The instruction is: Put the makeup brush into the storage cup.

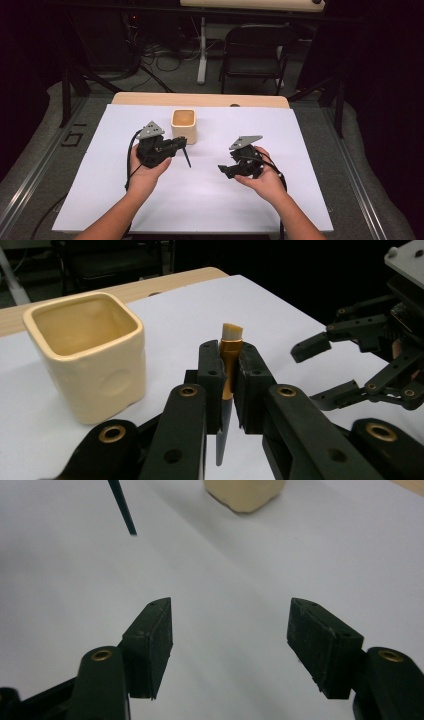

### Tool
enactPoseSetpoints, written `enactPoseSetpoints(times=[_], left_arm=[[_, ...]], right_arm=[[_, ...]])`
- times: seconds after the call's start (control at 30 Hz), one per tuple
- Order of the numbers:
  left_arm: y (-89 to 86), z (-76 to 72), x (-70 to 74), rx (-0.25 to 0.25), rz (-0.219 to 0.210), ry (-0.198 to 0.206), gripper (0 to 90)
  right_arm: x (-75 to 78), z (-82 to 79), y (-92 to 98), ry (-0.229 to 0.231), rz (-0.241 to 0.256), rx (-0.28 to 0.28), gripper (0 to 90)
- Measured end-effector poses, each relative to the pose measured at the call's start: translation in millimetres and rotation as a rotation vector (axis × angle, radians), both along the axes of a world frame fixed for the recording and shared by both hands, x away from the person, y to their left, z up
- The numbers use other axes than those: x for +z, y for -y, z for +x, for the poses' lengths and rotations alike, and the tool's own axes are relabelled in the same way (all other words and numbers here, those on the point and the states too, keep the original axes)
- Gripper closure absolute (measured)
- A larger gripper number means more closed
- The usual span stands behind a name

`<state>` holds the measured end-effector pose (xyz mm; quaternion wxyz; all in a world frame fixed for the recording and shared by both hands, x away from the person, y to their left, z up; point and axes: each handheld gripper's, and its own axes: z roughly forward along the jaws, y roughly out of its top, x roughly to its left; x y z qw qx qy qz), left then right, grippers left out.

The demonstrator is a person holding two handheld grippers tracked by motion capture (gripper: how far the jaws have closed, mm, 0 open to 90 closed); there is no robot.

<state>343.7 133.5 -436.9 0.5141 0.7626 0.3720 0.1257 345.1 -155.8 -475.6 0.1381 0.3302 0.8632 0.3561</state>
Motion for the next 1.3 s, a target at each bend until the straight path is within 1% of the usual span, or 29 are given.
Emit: enactPoseSetpoints(times=[0.03, 0.07, 0.1, 0.13, 0.17, 0.23, 0.27, 0.3, 0.37, 0.47, 0.57, 0.7, 0.83, 0.97, 1.03, 1.07, 1.23, 1.3], left_arm=[[-0.7, 0.4, 1.7, 0.0, 0.005, 0.001, 83.3], [-1.4, 1.0, 3.0, 0.0, 0.008, 0.005, 83.3], [-2.5, 1.5, 5.6, 0.004, 0.009, 0.006, 83.3], [-3.2, 1.9, 7.3, 0.007, 0.011, 0.008, 83.3], [-4.5, 2.8, 10.3, 0.009, 0.016, 0.014, 83.3], [-6.3, 4.7, 15.0, 0.014, 0.025, 0.021, 83.3], [-7.1, 5.7, 17.2, 0.018, 0.028, 0.023, 83.3], [-7.8, 6.9, 19.4, 0.023, 0.03, 0.026, 83.3], [-9.6, 9.3, 23.4, 0.025, 0.026, 0.026, 83.3], [-10.0, 12.8, 28.8, 0.029, 0.025, 0.033, 83.3], [-9.2, 15.8, 33.9, 0.033, 0.031, 0.038, 83.3], [-8.0, 21.3, 40.7, 0.041, 0.046, 0.043, 83.3], [-7.9, 27.1, 48.4, 0.057, 0.055, 0.055, 83.3], [-6.3, 33.9, 56.2, 0.085, 0.072, 0.057, 83.3], [-5.3, 38.1, 59.4, 0.105, 0.081, 0.063, 83.3], [-4.7, 40.4, 60.5, 0.117, 0.082, 0.066, 83.3], [-2.6, 51.8, 63.5, 0.167, 0.101, 0.058, 83.3], [-2.4, 55.7, 64.6, 0.185, 0.097, 0.056, 83.3]], right_arm=[[-0.7, -1.4, 3.6, -0.003, -0.003, -0.01, 34.3], [-2.1, -2.7, 7.2, 0.009, 0.004, -0.02, 34.0], [-2.0, -4.1, 10.2, 0.004, -0.002, -0.025, 33.8], [-2.8, -6.1, 15.1, 0.01, -0.01, -0.036, 33.2], [-4.2, -7.3, 18.0, 0.024, -0.004, -0.044, 32.8], [-5.4, -12.1, 27.5, 0.022, -0.012, -0.062, 32.0], [-7.1, -13.8, 31.5, 0.03, 0.001, -0.071, 32.0], [-7.4, -15.9, 35.7, 0.026, -0.002, -0.079, 31.8], [-9.2, -20.0, 43.2, 0.032, 0.005, -0.096, 31.4], [-11.8, -25.9, 52.3, 0.038, 0.027, -0.119, 31.1], [-14.9, -30.9, 58.9, 0.047, 0.03, -0.131, 30.9], [-20.3, -36.9, 64.9, 0.05, 0.036, -0.148, 30.9], [-26.1, -38.7, 70.5, 0.041, 0.041, -0.163, 30.9], [-29.0, -38.2, 74.2, 0.029, 0.049, -0.178, 31.0], [-30.0, -37.7, 75.0, 0.032, 0.052, -0.181, 31.0], [-30.3, -37.4, 75.5, 0.031, 0.051, -0.182, 31.0], [-31.4, -36.8, 76.7, 0.025, 0.05, -0.188, 31.0], [-31.6, -36.8, 77.2, 0.023, 0.049, -0.188, 31.0]])
